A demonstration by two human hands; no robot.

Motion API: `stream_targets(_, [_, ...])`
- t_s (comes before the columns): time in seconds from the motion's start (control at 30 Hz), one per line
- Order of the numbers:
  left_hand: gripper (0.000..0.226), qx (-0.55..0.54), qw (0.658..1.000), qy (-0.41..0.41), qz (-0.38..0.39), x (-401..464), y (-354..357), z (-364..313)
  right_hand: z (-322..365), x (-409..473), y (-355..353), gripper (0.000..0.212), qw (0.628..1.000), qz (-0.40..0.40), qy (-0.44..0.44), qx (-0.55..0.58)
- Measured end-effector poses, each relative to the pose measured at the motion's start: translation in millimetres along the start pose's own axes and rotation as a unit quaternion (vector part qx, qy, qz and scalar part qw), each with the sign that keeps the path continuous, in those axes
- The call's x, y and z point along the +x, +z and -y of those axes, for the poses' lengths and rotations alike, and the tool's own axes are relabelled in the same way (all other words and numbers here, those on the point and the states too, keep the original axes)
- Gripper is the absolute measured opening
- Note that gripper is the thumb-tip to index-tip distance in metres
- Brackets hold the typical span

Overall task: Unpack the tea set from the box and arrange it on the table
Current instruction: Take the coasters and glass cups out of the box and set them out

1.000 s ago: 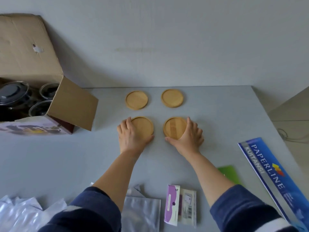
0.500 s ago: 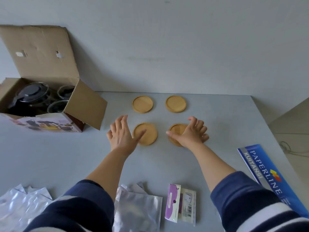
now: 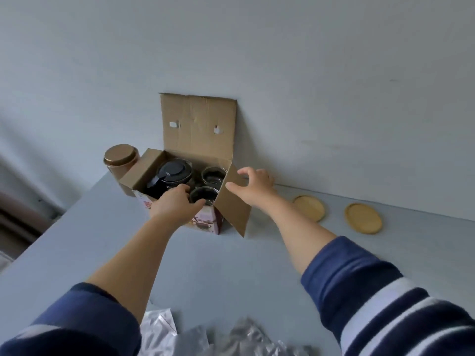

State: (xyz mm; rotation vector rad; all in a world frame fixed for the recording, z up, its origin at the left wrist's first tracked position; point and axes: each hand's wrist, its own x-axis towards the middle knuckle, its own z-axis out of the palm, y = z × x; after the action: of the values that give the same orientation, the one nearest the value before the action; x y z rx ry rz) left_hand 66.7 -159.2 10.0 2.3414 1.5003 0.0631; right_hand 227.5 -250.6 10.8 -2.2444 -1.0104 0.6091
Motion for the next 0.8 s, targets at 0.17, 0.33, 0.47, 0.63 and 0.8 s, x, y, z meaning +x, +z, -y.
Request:
stream_targets(0.17, [0.068,-0.028,0.988,-0.005,0.151,23,-15,-14,40,43,29,0.075,0.995,-0.005,0.034,-0.098])
stream_targets(0.33, [0.068,0.031,0.968,0.004,0.249,45,-15,-20,60,62,44,0.098,0.934,0.012,0.047,-0.353])
stream_targets(0.47, [0.060,0.058,0.956,0.043,0.285,51,-21,-21,67,67,56,0.096,0.924,0.024,0.092,-0.372])
stream_targets(0.63, [0.053,0.036,0.956,0.083,0.278,56,-11,-11,65,69,66,0.092,0.943,-0.017,0.110,-0.314])
stream_targets(0.8, [0.046,-0.039,0.973,0.065,0.218,57,2,6,62,61,67,0.089,0.953,-0.073,0.081,-0.282])
